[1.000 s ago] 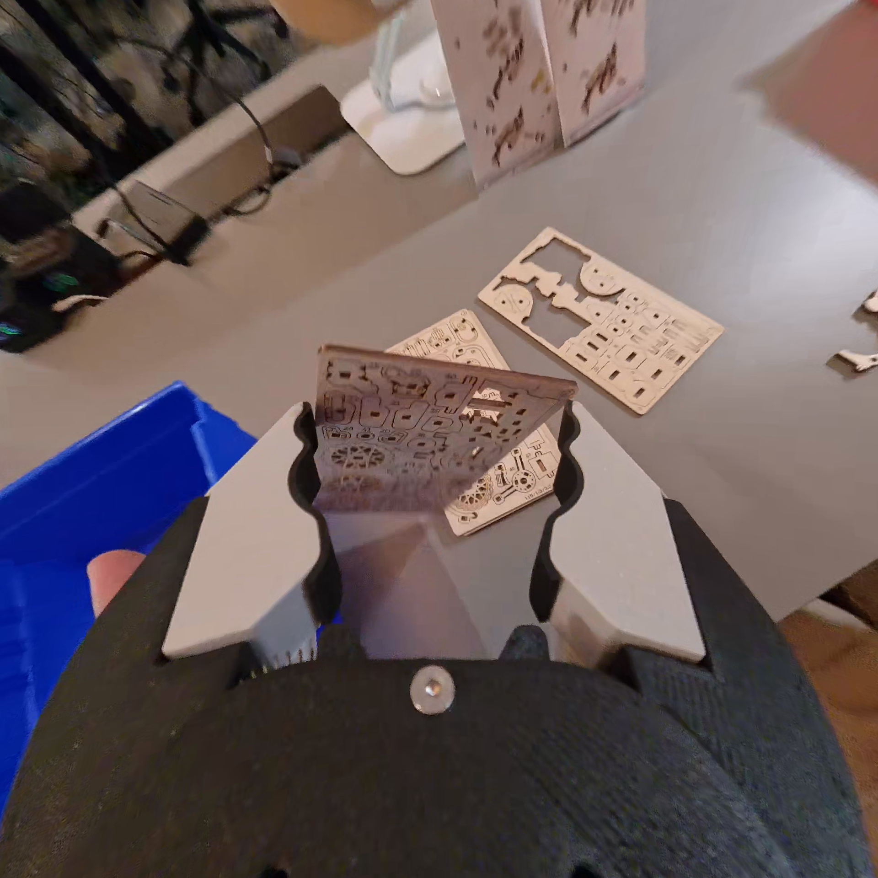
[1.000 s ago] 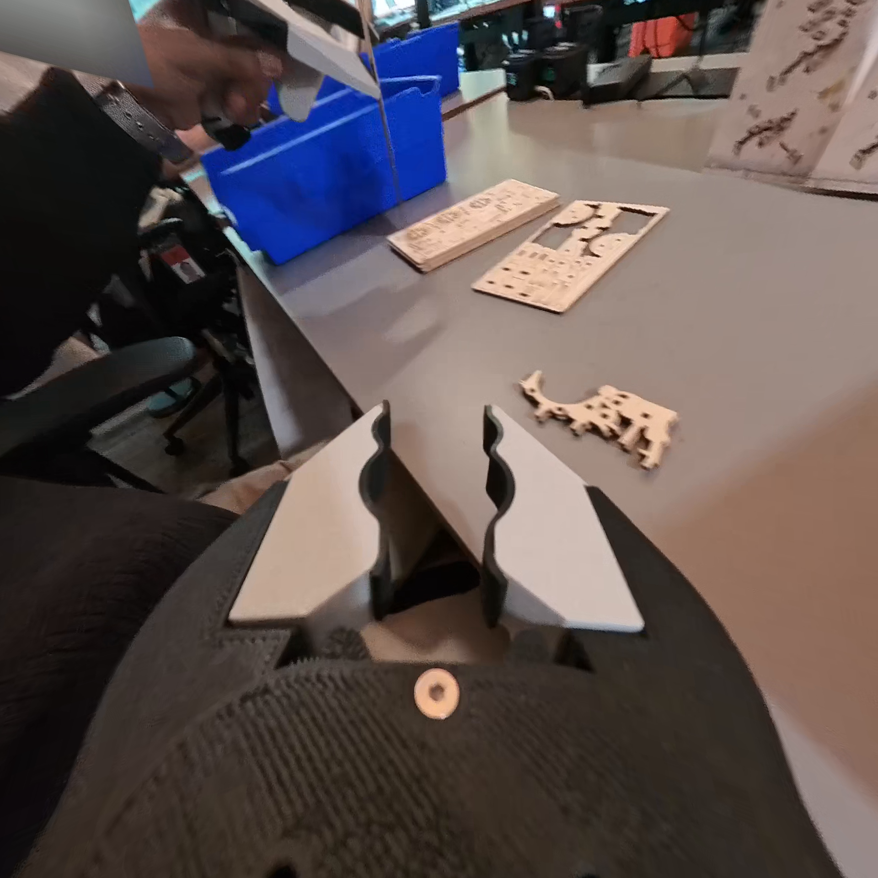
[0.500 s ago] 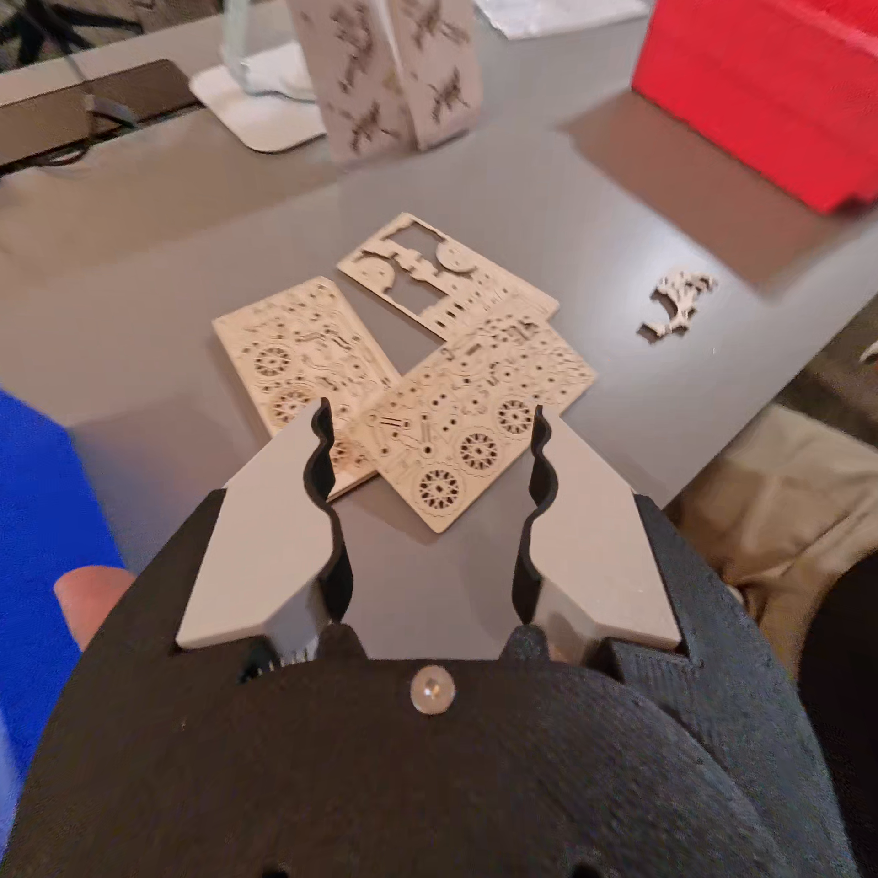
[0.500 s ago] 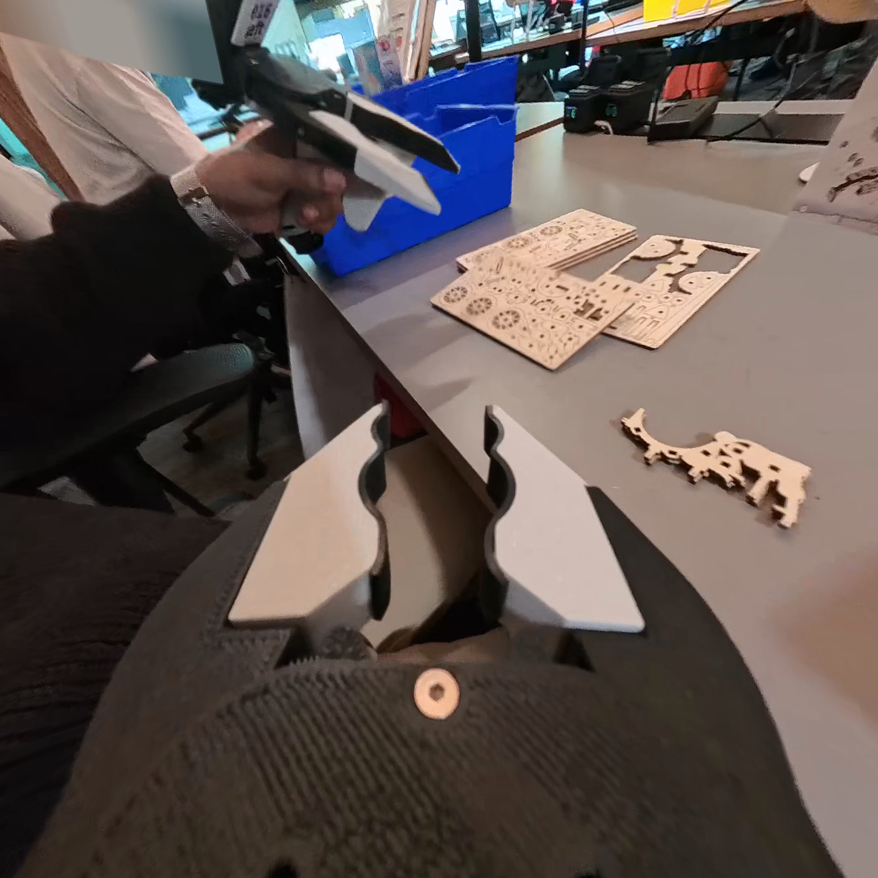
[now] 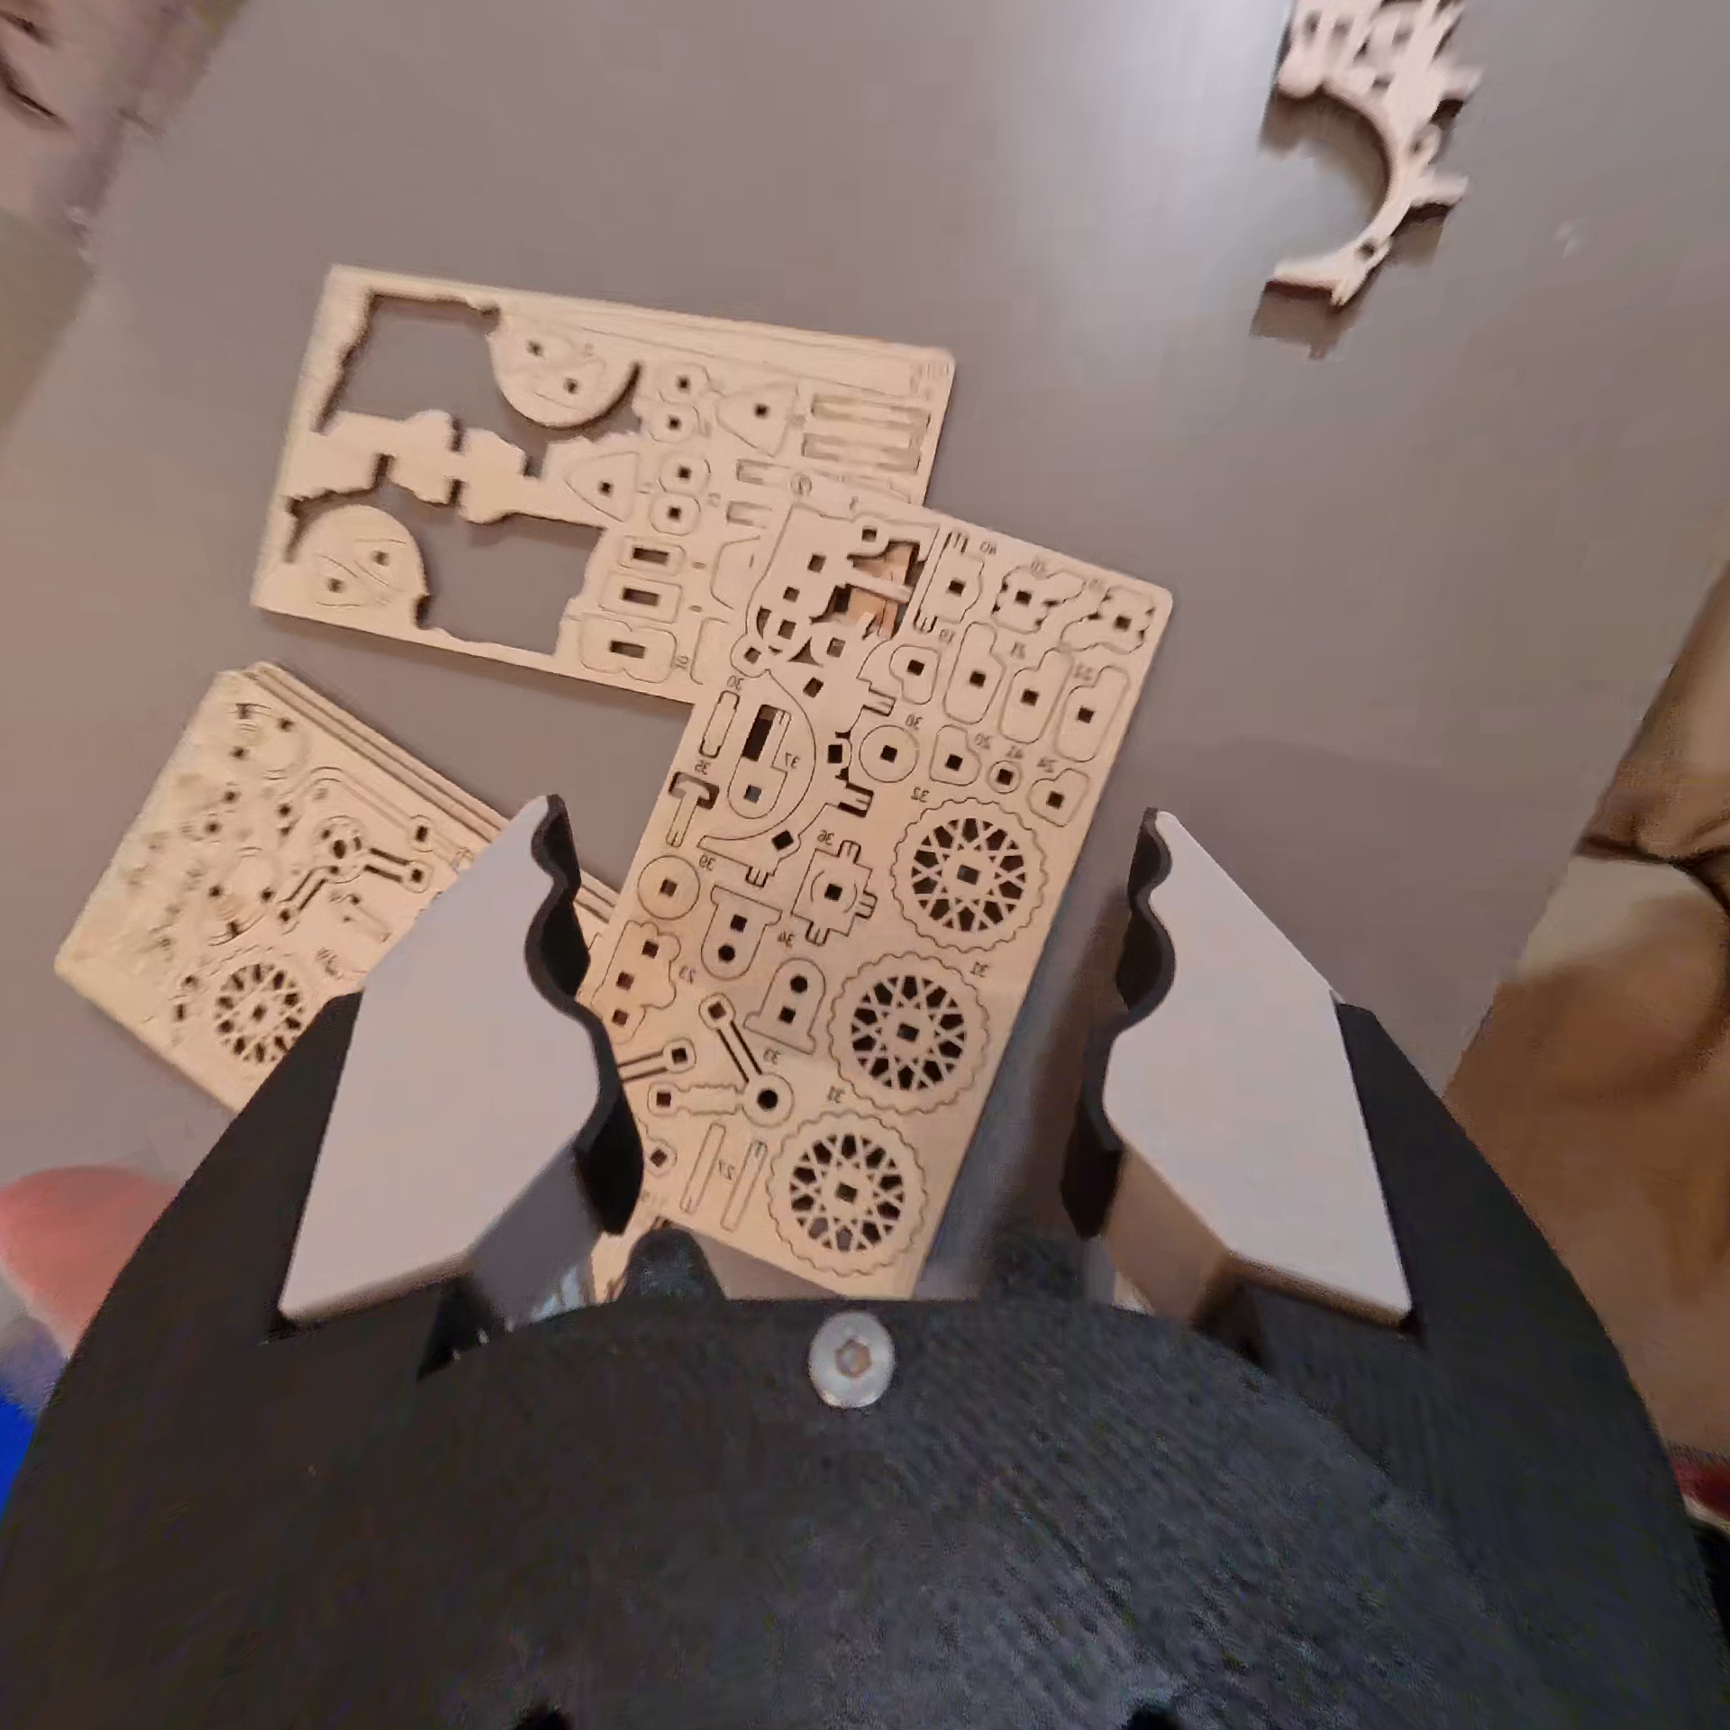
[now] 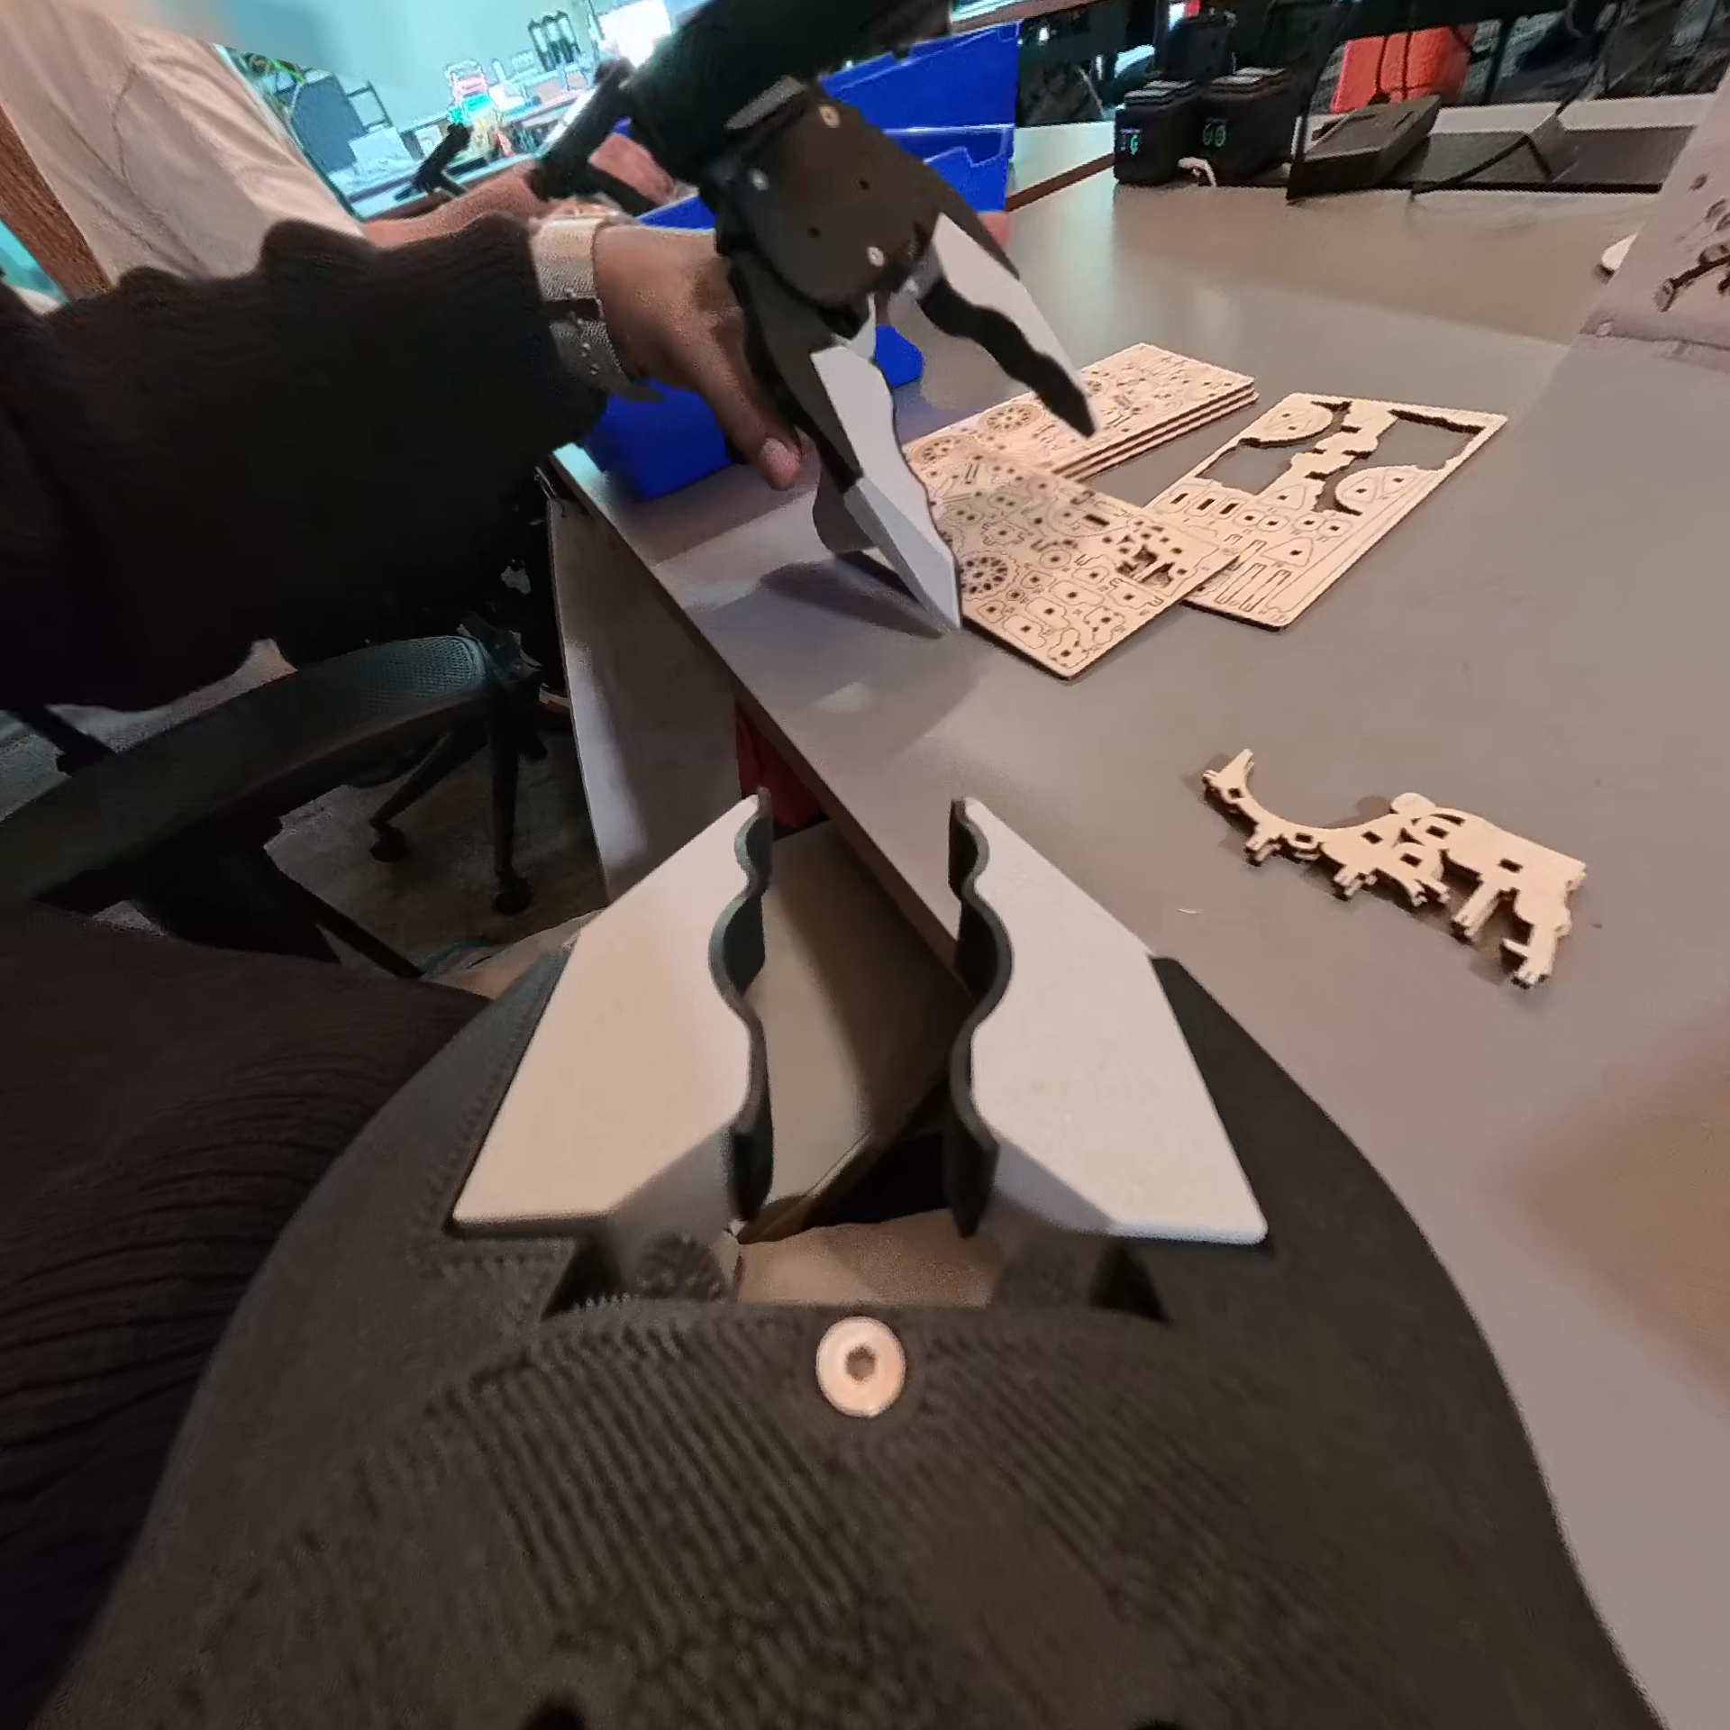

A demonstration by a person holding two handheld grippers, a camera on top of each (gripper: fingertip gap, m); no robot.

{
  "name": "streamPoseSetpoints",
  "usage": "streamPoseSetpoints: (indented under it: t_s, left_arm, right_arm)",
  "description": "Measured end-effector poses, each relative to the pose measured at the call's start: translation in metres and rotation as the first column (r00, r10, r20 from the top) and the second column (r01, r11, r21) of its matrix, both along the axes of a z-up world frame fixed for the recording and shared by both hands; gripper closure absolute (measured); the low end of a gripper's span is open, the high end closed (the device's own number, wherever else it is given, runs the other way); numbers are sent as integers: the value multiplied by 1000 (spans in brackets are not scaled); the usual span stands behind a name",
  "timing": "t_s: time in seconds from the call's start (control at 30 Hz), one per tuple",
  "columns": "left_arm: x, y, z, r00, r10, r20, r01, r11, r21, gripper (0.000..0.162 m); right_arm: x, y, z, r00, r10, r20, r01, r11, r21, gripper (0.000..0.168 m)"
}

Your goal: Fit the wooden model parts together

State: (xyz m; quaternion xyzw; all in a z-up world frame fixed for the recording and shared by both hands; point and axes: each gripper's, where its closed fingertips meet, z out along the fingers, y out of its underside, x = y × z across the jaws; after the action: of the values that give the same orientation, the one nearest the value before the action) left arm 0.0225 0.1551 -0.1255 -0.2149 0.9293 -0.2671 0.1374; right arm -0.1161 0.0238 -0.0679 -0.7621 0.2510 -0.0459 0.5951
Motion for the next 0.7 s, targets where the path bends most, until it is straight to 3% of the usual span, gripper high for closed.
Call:
streamPoseSetpoints:
  t_s: [0.03, 0.1, 0.2, 0.27, 0.47, 0.7]
  left_arm:
    - [2, 2, -8, 999, -5, -45, 6, 999, 37, 46]
    - [6, 3, -16, 994, -17, -107, 23, 998, 62, 40]
    - [5, 1, -19, 988, -44, -151, 50, 998, 36, 44]
    - [2, -1, -19, 984, -61, -166, 63, 998, 10, 55]
    - [0, 1, -14, 992, -75, -102, 76, 997, 11, 58]
    - [-9, -10, 29, 997, -80, -2, 80, 990, -113, 59]
  right_arm:
    - [2, -2, 0, 1000, -4, -12, 4, 1000, 5, 132]
    - [6, -6, -1, 999, -16, -34, 17, 1000, 17, 132]
    - [12, -11, -2, 997, -29, -73, 32, 999, 38, 132]
    - [15, -13, -2, 994, -35, -100, 40, 998, 52, 132]
    - [23, -17, -5, 987, -40, -155, 53, 996, 77, 131]
    - [26, -17, -7, 989, -49, -143, 59, 996, 63, 130]
